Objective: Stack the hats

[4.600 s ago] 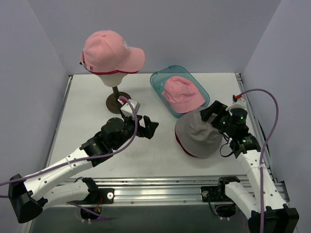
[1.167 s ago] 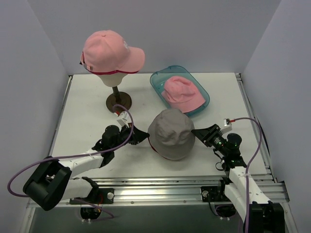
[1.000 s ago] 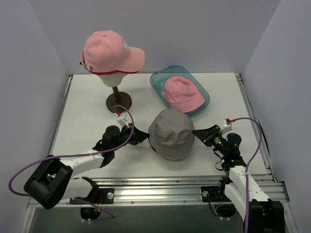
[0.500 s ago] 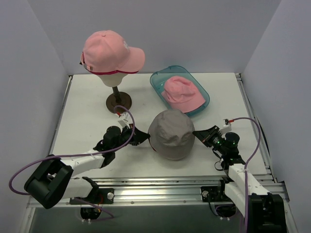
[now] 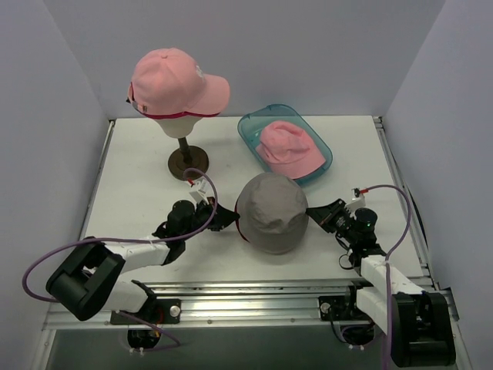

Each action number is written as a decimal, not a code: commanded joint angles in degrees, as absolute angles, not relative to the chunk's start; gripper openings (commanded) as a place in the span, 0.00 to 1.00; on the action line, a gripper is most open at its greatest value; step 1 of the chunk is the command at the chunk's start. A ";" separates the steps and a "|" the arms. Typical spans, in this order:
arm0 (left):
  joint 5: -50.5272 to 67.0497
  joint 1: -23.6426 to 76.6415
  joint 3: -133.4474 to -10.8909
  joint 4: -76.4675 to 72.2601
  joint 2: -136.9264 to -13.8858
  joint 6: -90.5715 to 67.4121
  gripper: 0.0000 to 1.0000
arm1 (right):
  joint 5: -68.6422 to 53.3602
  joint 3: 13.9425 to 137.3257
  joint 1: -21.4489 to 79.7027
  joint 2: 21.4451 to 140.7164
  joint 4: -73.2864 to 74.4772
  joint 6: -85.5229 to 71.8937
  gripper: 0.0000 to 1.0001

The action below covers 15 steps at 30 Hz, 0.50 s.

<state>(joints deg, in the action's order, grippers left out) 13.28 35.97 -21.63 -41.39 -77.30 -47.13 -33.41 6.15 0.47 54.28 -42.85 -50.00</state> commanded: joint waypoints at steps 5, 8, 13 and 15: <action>10.02 36.04 -23.03 -39.99 -79.63 -44.74 0.02 | -29.36 5.71 0.26 55.81 -42.89 -47.02 0.00; 8.62 36.04 -22.76 -39.29 -79.72 -44.47 0.02 | -28.66 6.15 0.26 55.72 -41.49 -46.32 0.00; 7.65 36.04 -22.76 -38.58 -79.80 -44.03 0.02 | -27.95 6.24 0.35 56.08 -40.78 -45.27 0.00; 7.82 36.04 -22.68 -38.67 -79.37 -44.03 0.02 | -27.25 5.98 0.26 55.81 -40.61 -44.91 0.00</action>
